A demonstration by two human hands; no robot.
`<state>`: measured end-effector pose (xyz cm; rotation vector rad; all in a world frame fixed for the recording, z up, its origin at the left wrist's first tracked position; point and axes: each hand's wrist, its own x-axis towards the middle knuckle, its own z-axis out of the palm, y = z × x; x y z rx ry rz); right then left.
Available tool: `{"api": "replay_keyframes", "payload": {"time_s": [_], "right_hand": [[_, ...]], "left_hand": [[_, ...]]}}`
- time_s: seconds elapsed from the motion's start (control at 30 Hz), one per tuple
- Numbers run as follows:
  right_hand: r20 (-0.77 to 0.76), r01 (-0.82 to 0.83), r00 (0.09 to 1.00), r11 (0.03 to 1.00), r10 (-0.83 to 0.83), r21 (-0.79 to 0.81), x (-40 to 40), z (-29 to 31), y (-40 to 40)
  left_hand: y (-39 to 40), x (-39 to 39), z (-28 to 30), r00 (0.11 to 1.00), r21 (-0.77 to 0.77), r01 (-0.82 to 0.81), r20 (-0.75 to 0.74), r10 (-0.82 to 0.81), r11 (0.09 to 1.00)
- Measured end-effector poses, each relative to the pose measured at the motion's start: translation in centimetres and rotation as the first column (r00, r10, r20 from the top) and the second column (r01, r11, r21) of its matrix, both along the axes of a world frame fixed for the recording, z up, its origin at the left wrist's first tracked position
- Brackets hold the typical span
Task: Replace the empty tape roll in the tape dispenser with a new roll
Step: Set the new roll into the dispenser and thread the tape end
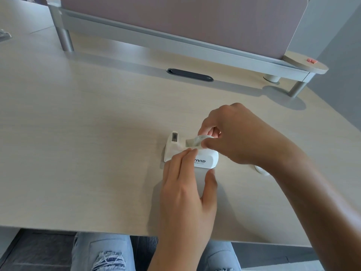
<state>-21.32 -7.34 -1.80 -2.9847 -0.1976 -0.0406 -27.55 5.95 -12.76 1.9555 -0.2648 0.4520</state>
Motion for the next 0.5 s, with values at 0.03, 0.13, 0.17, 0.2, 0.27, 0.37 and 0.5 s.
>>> {"api": "replay_keyframes", "payload": {"time_s": [0.03,0.13,0.17,0.2,0.27,0.37,0.5], "right_hand": [[0.010,-0.001,1.000,1.000,0.001,0.008,0.0,-0.2,-0.1],[0.044,-0.009,0.999,0.999,0.008,0.042,-0.1,-0.5,-0.4],[0.053,-0.014,0.999,0.998,0.011,0.054,-0.2,-0.6,-0.4],[0.065,-0.020,0.998,0.998,0.016,0.066,-0.3,-0.7,-0.5],[0.087,-0.031,0.996,0.995,0.023,0.095,-0.6,-0.9,-0.7],[0.084,-0.046,0.996,0.984,0.031,0.175,-0.9,-1.0,-1.3],[0.063,-0.060,0.997,0.987,0.051,0.146,-0.8,-1.0,-1.4]], "left_hand": [[0.0,0.0,0.0,1.000,0.004,-0.003,-0.005,0.003,1.000],[-0.1,-0.1,0.2,1.000,0.015,-0.010,-0.023,0.010,1.000],[-0.1,-0.1,0.3,1.000,0.017,-0.013,-0.025,0.014,1.000],[0.0,-0.1,0.3,0.999,0.022,-0.013,-0.029,0.013,1.000],[0.0,-0.2,0.4,0.999,0.047,-0.011,-0.035,0.012,0.999],[0.2,-0.3,0.6,0.999,0.089,-0.018,-0.027,0.020,0.996],[0.2,-0.6,0.6,1.000,0.123,-0.024,-0.012,0.026,0.992]]}}
